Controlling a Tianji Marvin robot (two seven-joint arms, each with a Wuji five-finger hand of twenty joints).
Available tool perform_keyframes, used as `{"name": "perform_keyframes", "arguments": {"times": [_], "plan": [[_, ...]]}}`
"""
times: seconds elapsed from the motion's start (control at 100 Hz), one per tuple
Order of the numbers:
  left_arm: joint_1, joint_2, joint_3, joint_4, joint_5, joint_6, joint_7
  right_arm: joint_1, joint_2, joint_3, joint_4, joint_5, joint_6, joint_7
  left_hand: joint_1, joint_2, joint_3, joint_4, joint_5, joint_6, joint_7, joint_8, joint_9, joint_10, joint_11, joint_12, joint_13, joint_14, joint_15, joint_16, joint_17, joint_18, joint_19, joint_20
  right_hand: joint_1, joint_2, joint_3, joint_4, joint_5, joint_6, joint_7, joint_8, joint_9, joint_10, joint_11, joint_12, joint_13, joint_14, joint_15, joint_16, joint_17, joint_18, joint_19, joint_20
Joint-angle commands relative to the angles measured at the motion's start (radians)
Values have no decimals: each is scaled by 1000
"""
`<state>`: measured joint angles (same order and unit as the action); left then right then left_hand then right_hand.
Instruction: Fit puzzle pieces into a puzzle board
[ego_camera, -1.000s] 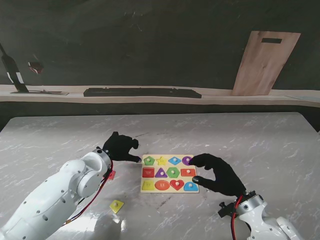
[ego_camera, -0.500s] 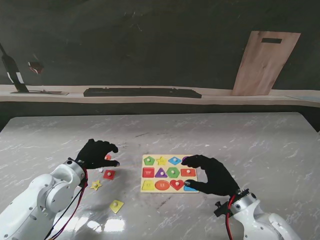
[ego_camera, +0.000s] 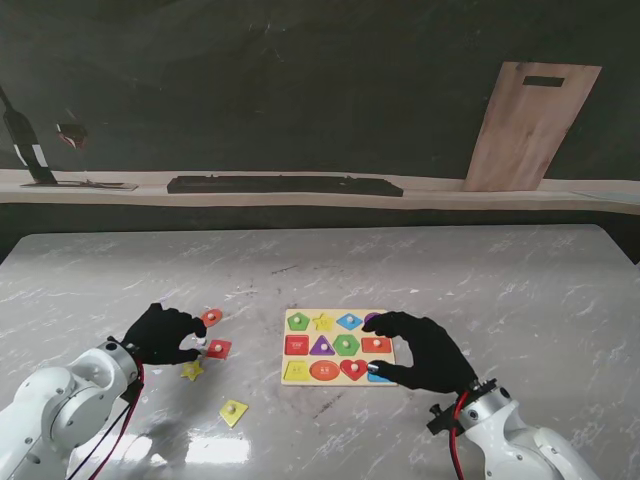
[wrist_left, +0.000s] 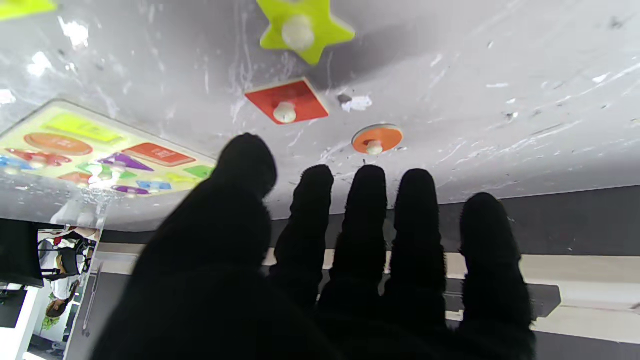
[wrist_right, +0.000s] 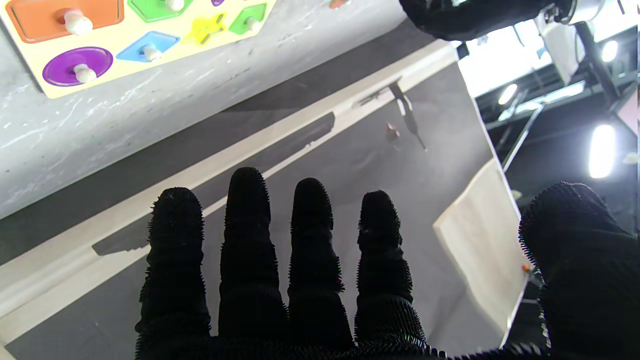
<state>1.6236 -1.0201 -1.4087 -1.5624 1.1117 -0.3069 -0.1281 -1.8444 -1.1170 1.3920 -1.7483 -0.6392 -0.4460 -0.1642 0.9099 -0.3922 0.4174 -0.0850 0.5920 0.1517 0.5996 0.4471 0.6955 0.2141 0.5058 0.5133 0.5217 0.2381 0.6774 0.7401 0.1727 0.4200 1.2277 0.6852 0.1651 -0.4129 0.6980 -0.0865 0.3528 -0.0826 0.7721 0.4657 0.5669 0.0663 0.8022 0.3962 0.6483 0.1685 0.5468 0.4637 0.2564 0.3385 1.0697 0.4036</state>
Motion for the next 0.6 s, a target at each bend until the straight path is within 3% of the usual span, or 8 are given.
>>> {"name": "perform_keyframes", "arguments": {"times": [0.0, 0.38, 0.59], "plan": [[15, 6, -3, 11, 11, -13, 20, 0, 1, -8, -3, -3, 5, 7, 47, -33, 41, -31, 14, -26, 23, 14, 3, -16, 12, 15, 19, -36, -4, 13, -6, -85, -9, -17, -10, 14, -18, 35, -8, -15, 5, -9, -22, -1, 10, 8, -2, -26, 11, 19, -12, -18, 6, 21], [84, 9, -56, -2, 55, -62, 58, 13, 5, -21, 6, 0, 23, 29, 40, -52, 76, -37, 1, -47, 48, 5, -7, -35, 16, 18, 22, -59, -2, 18, 0, -98, -27, -24, -9, 14, -18, 35, -4, -14, 8, -11, -19, -1, 12, 8, 0, -26, 13, 21, -10, -16, 6, 22], [85, 9, -45, 22, 67, -64, 110, 13, 6, -21, 4, -5, 27, 28, -6, -75, 168, -25, -12, -51, 51, -4, -15, -40, 21, 20, 23, -66, 1, 29, 2, -101, -35, -25, -9, 13, -17, 35, -3, -13, 9, -12, -19, 0, 11, 8, 0, -25, 13, 21, -10, -15, 5, 23]]}}
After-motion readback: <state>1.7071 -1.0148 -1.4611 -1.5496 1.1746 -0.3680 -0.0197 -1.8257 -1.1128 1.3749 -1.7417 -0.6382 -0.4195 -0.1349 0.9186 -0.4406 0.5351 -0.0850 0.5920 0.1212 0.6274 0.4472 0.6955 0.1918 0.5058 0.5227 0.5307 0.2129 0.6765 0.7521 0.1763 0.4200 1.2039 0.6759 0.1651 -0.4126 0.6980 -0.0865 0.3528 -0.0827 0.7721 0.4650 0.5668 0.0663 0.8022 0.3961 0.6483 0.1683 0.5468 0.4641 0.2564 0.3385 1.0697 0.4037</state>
